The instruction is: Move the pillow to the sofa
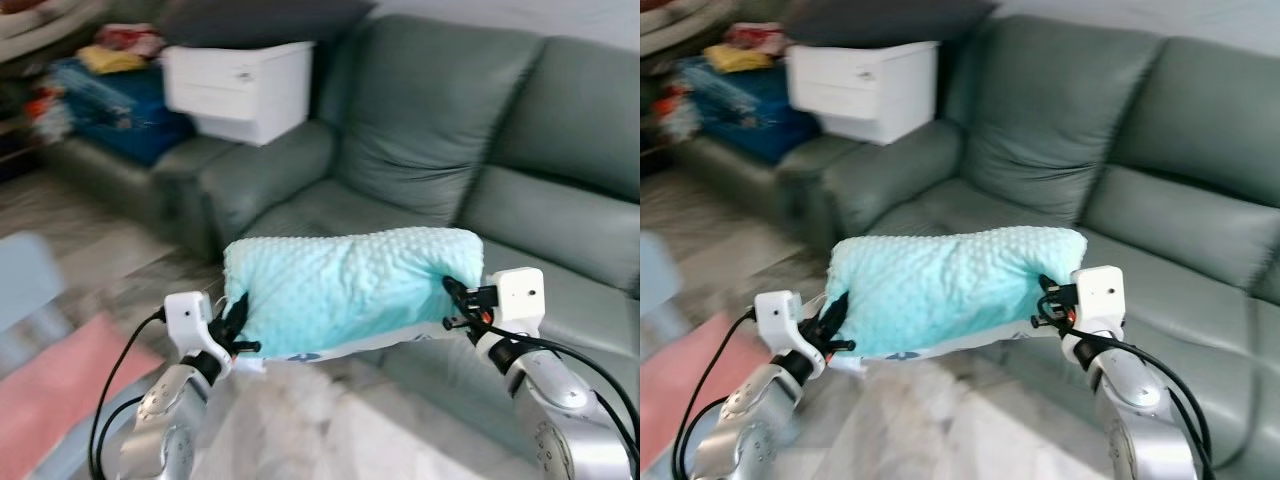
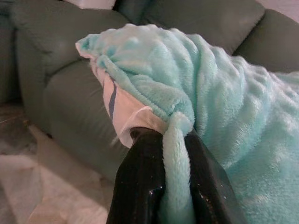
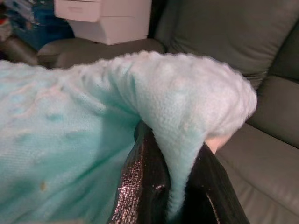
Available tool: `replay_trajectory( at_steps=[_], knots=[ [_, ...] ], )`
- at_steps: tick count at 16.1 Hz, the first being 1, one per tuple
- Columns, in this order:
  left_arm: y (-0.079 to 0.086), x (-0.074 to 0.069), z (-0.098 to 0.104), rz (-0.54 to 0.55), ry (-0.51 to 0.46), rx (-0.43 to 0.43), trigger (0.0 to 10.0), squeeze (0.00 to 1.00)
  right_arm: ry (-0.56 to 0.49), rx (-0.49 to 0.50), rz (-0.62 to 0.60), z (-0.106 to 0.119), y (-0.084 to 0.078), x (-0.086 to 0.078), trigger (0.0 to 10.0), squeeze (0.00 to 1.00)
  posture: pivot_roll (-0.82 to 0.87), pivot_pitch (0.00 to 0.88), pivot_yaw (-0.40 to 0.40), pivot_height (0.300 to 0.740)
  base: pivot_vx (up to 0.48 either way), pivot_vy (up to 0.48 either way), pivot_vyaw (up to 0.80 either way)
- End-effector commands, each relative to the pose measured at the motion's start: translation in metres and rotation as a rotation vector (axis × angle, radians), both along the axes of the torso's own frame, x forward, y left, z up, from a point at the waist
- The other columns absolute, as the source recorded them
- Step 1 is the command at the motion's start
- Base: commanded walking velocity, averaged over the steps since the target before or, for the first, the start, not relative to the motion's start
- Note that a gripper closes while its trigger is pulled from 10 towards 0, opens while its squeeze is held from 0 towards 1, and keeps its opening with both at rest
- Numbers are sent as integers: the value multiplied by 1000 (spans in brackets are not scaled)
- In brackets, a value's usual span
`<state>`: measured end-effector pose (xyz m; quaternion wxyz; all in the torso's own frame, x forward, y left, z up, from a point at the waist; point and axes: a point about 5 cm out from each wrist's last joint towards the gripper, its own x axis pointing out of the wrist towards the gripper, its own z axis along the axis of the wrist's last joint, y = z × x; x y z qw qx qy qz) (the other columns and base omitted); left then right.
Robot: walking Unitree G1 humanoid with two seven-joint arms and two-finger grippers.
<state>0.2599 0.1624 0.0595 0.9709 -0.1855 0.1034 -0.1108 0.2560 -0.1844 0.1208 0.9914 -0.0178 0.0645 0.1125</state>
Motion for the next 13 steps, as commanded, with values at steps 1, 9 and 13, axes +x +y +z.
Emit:
replay_trajectory(
  at_steps=[1, 9, 13],
  knots=[
    [4, 2, 5, 5, -19, 9, 10000, 0, -28, 1, 16, 7, 3, 2, 10000, 0, -207, 0, -8, 740, 266, 0, -744],
    [3, 2, 5, 0, -18, 11, 10000, 0, -30, 0, 17, 8, 4, 2, 10000, 0, -207, 0, -8, 740, 264, 0, -740],
    [2, 3, 5, -6, -18, 13, 10000, 0, -33, 1, 19, 8, 4, 2, 10000, 0, -207, 0, -6, 740, 260, 0, -741]
  ],
)
